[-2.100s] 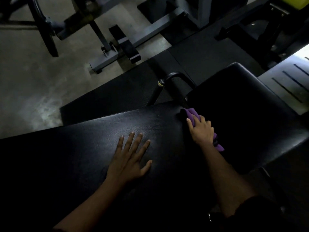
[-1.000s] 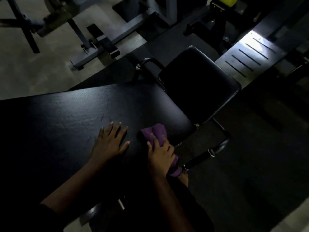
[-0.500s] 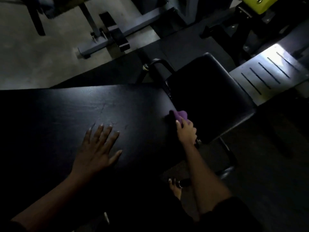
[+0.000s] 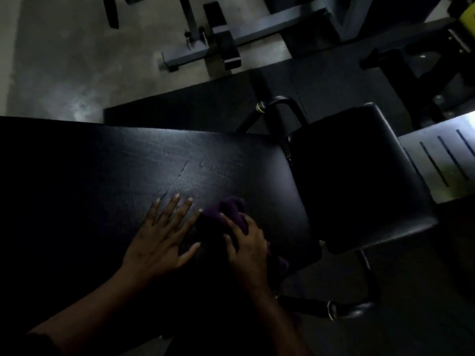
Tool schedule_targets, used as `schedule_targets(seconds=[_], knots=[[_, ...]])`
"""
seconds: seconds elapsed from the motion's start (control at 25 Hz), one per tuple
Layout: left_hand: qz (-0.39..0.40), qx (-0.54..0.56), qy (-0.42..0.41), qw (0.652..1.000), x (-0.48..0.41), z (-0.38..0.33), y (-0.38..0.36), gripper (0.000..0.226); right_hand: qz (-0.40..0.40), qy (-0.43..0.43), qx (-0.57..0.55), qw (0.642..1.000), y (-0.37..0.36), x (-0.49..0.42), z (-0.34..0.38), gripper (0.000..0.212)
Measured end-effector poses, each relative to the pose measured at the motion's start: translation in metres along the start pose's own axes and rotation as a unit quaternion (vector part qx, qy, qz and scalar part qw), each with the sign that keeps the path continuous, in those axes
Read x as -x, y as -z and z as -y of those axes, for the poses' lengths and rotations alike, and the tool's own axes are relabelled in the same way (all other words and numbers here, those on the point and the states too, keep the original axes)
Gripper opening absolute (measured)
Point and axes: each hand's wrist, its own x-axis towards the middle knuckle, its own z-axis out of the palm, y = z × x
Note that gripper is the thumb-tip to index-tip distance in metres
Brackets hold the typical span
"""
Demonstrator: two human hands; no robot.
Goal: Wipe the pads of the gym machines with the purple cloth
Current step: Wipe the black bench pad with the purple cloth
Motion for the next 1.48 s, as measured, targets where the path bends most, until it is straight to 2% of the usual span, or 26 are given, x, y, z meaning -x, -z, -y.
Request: schedule_targets(seconds=[0.08, 0.16, 0.24, 0.32, 0.36, 0.44, 0.56, 0.72, 0.84, 0.92, 1.04, 1.12, 1.2, 1.28, 1.36, 1.48], knots=[[-0.004, 0.003, 0.004, 1.000, 0.000, -0.001, -0.001, 0.068, -0.030, 0.005, -0.167, 0.985, 0.028, -0.028, -0.020, 0.029], [-0.016, -0.007, 0.006, 1.000, 0.000, -0.001, -0.002, 0.068, -0.132, -0.100, -0.208, 0.964, 0.046, -0.090, -0.057, 0.023], [-0.020, -0.016, 0.006, 1.000, 0.000, -0.002, -0.003, 0.067, -0.122, -0.186, -0.140, 0.965, 0.050, -0.152, -0.085, 0.037], [-0.030, -0.015, 0.008, 0.999, -0.001, -0.002, -0.004, 0.067, -0.046, -0.220, -0.017, 0.974, 0.037, -0.188, -0.096, 0.043], [-0.037, -0.018, 0.009, 0.999, -0.001, -0.002, -0.004, 0.067, -0.036, -0.226, 0.038, 0.973, 0.029, -0.196, -0.093, 0.043], [-0.037, -0.019, 0.010, 0.999, 0.000, -0.003, -0.004, 0.066, -0.066, -0.188, 0.102, 0.975, 0.014, -0.192, -0.082, 0.046], [-0.033, -0.016, 0.015, 0.999, 0.000, -0.003, -0.004, 0.066, -0.084, -0.059, 0.116, 0.988, -0.006, -0.153, -0.053, 0.051], [-0.028, -0.011, 0.018, 0.999, 0.000, -0.004, -0.003, 0.066, -0.045, 0.023, 0.098, 0.994, -0.016, -0.079, -0.010, 0.053], [-0.022, -0.004, 0.011, 1.000, -0.001, -0.003, -0.003, 0.063, 0.018, 0.092, 0.057, 0.994, -0.010, -0.033, 0.001, 0.052], [-0.022, -0.001, 0.011, 1.000, -0.001, -0.004, -0.003, 0.062, 0.010, 0.095, -0.043, 0.995, 0.005, -0.048, -0.006, 0.049], [-0.035, 0.004, 0.018, 0.999, -0.001, -0.005, -0.002, 0.065, -0.090, -0.004, -0.128, 0.988, 0.024, -0.145, -0.024, 0.043], [-0.045, 0.009, 0.017, 0.999, -0.001, -0.005, -0.004, 0.065, -0.061, -0.082, -0.078, 0.992, 0.026, -0.206, -0.033, 0.044], [-0.045, 0.013, 0.020, 0.999, -0.001, -0.004, -0.005, 0.065, -0.012, -0.137, 0.042, 0.990, 0.014, -0.230, -0.029, 0.046], [-0.042, 0.020, 0.022, 0.999, -0.001, -0.004, -0.004, 0.065, -0.019, -0.119, 0.101, 0.988, 0.001, -0.224, -0.013, 0.046], [-0.044, 0.028, 0.021, 0.998, -0.002, -0.004, -0.004, 0.065, -0.028, -0.042, 0.113, 0.992, -0.008, -0.205, 0.002, 0.045], [-0.040, 0.016, 0.021, 0.999, -0.003, -0.004, -0.002, 0.063, 0.004, 0.083, 0.115, 0.990, -0.013, -0.168, 0.018, 0.045]])
